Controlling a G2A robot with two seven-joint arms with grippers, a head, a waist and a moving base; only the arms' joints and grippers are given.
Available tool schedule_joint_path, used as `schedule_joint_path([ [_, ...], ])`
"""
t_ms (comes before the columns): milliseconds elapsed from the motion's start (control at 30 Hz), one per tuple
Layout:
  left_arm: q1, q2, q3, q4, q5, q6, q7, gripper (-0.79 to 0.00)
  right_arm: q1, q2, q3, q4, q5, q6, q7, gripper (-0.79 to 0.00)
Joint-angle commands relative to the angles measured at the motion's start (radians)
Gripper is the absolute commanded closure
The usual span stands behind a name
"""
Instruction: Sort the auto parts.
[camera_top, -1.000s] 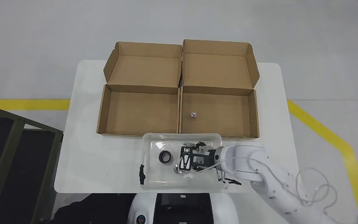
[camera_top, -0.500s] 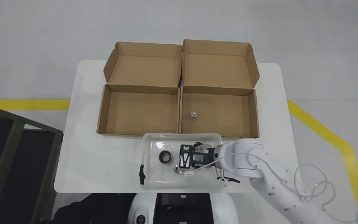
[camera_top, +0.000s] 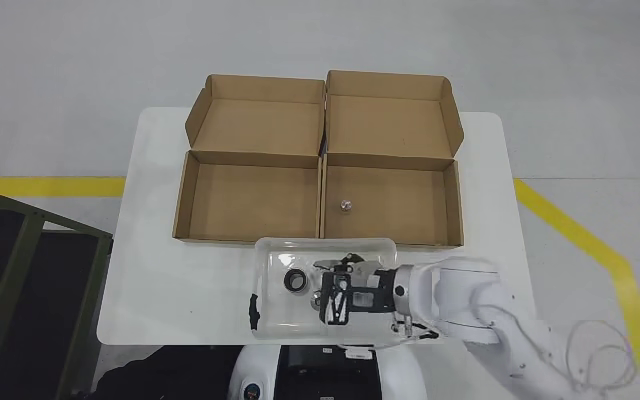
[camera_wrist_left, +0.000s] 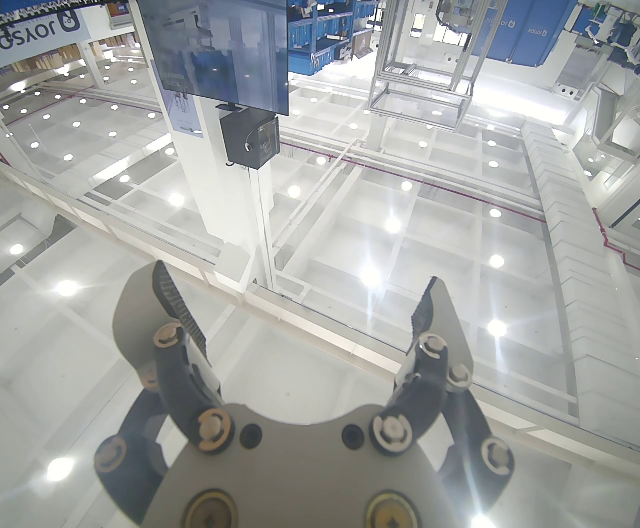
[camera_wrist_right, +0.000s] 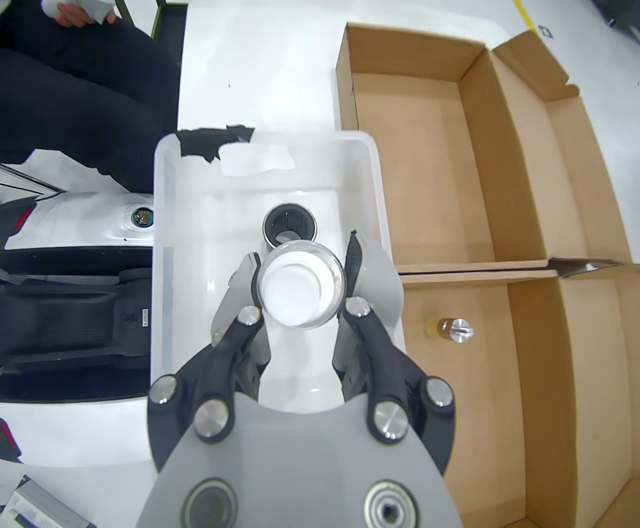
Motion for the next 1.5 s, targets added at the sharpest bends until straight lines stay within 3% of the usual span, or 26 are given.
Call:
schedule_joint_path([
  [0,0.000,0.000,0.000,0.000,0.000,0.000,0.000,-0.785,0.013,-0.001,0.006,-0.014,0.010,-0.003,-0.021,0.000],
  [367,0.000,0.000,0.000,0.000,0.000,0.000,0.000,-0.785,0.088,-0.017,0.054,0.009,0.111,0.058,-0.268,0.000],
  [867,0.000,0.000,0.000,0.000,0.000,0.000,0.000,-0.785,0.108,-0.023,0.165,0.055,0.198,-0.024,-0.581,0.000],
  [1233,0.000,0.000,0.000,0.000,0.000,0.000,0.000,-0.785,0.063,-0.014,0.271,0.054,0.213,-0.061,-0.652,0.000],
  [1467,0.000,0.000,0.000,0.000,0.000,0.000,0.000,-0.785,0.041,-0.012,0.281,0.043,0.180,-0.080,-0.653,0.000],
])
